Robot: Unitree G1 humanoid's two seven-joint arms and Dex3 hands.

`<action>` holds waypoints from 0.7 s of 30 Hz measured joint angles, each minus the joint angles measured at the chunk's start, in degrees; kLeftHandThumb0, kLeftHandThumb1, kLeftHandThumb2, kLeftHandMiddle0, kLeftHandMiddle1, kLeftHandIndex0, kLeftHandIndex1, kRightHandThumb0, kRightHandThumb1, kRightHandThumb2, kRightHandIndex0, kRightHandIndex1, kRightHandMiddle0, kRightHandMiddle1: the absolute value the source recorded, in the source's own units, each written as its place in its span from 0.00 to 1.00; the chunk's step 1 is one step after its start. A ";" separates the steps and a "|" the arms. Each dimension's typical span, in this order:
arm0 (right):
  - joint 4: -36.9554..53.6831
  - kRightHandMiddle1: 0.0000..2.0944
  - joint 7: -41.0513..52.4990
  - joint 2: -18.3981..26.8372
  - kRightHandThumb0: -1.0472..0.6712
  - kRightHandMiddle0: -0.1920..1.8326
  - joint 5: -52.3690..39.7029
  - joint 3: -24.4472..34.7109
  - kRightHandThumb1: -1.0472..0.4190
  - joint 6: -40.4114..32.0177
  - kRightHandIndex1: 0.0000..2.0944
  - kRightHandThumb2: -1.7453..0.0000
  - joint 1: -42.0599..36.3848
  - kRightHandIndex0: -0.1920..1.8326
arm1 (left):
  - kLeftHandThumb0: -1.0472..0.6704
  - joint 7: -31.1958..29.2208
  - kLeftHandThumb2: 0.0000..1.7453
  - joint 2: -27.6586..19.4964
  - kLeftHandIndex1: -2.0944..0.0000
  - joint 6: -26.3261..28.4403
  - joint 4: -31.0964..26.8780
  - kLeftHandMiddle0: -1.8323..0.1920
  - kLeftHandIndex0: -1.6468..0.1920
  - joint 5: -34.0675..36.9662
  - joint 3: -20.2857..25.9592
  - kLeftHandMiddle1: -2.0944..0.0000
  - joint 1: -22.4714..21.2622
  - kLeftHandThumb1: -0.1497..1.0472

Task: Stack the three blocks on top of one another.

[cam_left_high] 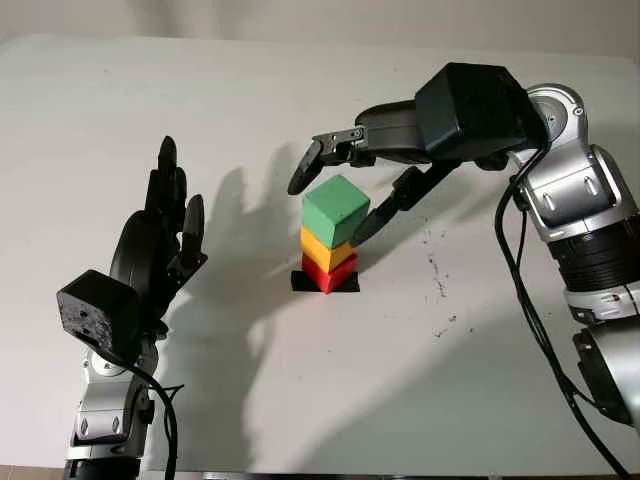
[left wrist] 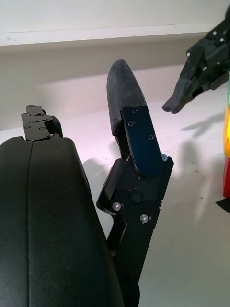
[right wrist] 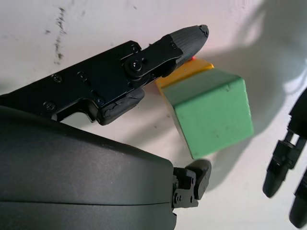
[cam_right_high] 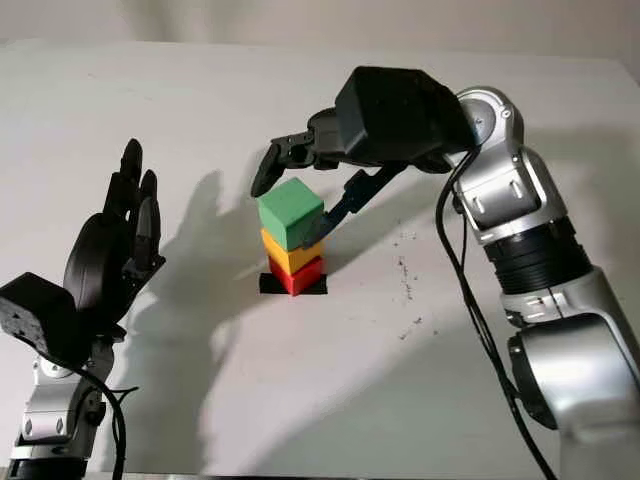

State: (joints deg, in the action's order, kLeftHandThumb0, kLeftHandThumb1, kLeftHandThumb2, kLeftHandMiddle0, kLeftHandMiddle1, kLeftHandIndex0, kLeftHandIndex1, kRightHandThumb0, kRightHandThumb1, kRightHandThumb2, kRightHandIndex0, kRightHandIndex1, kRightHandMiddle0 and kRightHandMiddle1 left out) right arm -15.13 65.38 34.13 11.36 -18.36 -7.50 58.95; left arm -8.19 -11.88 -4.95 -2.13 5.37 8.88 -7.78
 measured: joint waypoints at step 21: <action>5.74 0.00 -27.03 -6.97 0.18 0.00 -20.21 25.49 0.00 -5.06 0.00 0.63 -17.75 0.00 | 0.14 -1.91 0.39 -0.94 0.98 -1.23 2.11 0.99 1.00 0.63 0.68 0.98 -0.15 1.00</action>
State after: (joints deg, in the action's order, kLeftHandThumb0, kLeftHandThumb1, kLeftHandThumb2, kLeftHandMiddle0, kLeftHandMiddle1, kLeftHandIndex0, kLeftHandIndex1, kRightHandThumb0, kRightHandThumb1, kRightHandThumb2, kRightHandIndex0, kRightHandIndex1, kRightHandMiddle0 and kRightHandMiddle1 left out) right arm -9.39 38.35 27.16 -8.85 7.12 -12.57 41.19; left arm -10.11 -12.82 -6.18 -0.02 6.00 9.56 -7.94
